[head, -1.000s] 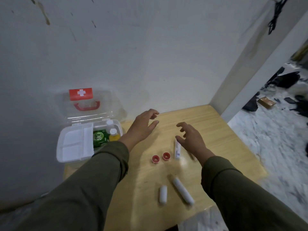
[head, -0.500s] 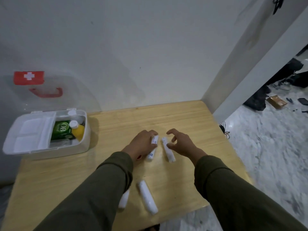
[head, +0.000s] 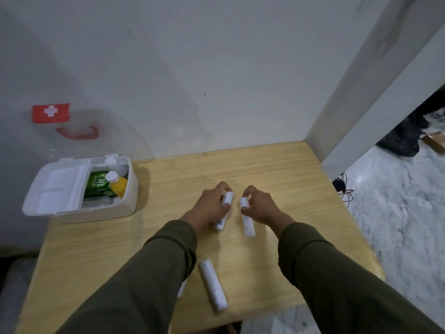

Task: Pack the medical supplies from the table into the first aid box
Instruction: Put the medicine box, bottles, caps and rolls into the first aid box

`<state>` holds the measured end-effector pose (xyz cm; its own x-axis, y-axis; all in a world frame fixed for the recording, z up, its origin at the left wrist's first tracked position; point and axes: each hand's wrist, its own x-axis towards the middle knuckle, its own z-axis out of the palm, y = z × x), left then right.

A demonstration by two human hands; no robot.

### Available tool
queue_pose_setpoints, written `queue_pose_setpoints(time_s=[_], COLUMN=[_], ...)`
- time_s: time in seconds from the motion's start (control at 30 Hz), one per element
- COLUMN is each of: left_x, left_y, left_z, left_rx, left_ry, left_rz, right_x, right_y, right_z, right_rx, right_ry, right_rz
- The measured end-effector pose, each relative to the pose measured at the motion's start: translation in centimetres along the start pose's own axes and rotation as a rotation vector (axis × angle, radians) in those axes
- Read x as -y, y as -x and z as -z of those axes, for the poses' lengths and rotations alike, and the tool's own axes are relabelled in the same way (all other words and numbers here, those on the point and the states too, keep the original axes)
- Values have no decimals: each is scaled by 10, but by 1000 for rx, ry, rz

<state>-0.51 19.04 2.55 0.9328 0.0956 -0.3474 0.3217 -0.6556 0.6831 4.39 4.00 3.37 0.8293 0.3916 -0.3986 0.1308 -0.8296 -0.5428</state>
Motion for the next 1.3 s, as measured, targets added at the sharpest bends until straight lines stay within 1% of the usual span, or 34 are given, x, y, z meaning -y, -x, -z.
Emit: queue_pose_setpoints(time_s=[0.13,0.3,0.47,0.6,0.67,0.8,0.9,1.03,1.2,1.3], left_x=[-1,1,9,27,40,73,98,123,142,150], left_y=[9,24,48,71,82,102,113,122,125,123], left_z=[11,40,89,137,160,194,212,222,225,222], left_rx=[-6,-52,-138,-249,-307,-416,-453,-434,-384,-388], left_ry=[60,89,156,181,183,206,206,176,115,113], left_rz=[-30,-133,-214,-293,-305,-293,-273,-226,-217,-216], right_x=[9,40,94,150,179,227,253,270,279,278], right_y=[10,23,33,38,40,42,41,39,36,35], right_z=[2,5,5,-6,-16,-40,-56,-74,-88,-95], right_rx=[-60,-171,-310,-398,-424,-440,-442,-441,-422,-390], right_ry=[-59,-172,-209,-279,-291,-284,-264,-247,-233,-204], right_rz=[-2,10,76,143,186,270,312,348,369,383])
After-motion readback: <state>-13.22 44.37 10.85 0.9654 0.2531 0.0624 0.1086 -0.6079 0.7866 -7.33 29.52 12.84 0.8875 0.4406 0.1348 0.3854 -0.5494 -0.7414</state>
